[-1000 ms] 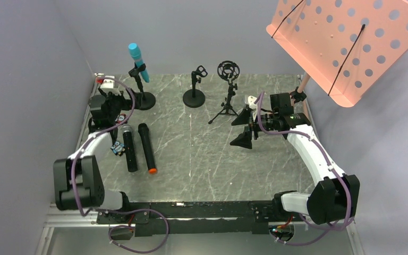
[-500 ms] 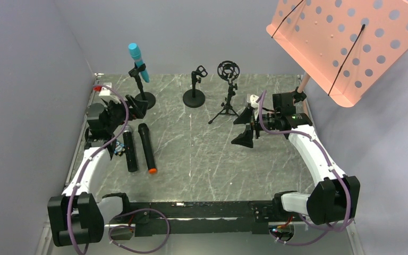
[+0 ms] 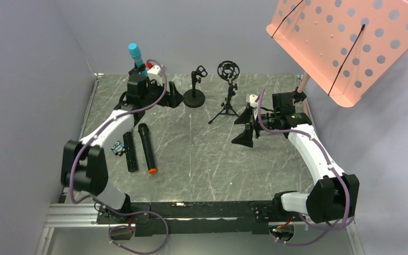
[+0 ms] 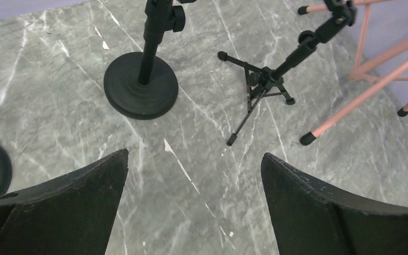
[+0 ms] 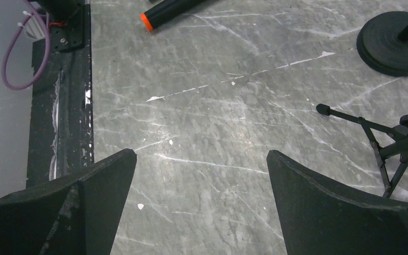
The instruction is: Attach the microphones to the stand
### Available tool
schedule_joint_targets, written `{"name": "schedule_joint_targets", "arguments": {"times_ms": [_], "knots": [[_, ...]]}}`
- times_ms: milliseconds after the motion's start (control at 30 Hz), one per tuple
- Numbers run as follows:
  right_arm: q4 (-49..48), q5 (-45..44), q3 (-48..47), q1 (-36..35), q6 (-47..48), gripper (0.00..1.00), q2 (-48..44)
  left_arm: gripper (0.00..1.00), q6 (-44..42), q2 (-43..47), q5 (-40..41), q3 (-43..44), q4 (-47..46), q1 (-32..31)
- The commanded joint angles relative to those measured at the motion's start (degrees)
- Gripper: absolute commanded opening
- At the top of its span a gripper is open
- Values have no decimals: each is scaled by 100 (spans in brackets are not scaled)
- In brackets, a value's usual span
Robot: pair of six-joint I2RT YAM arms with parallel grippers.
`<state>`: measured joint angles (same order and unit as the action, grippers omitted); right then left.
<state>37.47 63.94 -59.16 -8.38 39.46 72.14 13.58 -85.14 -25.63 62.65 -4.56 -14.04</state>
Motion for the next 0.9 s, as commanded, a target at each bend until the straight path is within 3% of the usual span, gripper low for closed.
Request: {"name": "schedule_joint_targets", "arguments": {"times_ms": [0, 400, 700, 867], "knots": [[-58, -17, -191, 28, 151, 100, -6, 98, -516, -888, -155, 977, 152, -120], [191, -34, -265, 38, 415, 100, 61, 94, -3166, -3073, -1506, 2780, 316, -102], [374, 100, -351, 38, 525, 100, 111, 89, -3333, -4037, -1730, 3722, 103, -63], [456, 185, -388, 38, 572, 100, 95, 75, -3481, -4381, -1746, 4195, 238, -55]]}}
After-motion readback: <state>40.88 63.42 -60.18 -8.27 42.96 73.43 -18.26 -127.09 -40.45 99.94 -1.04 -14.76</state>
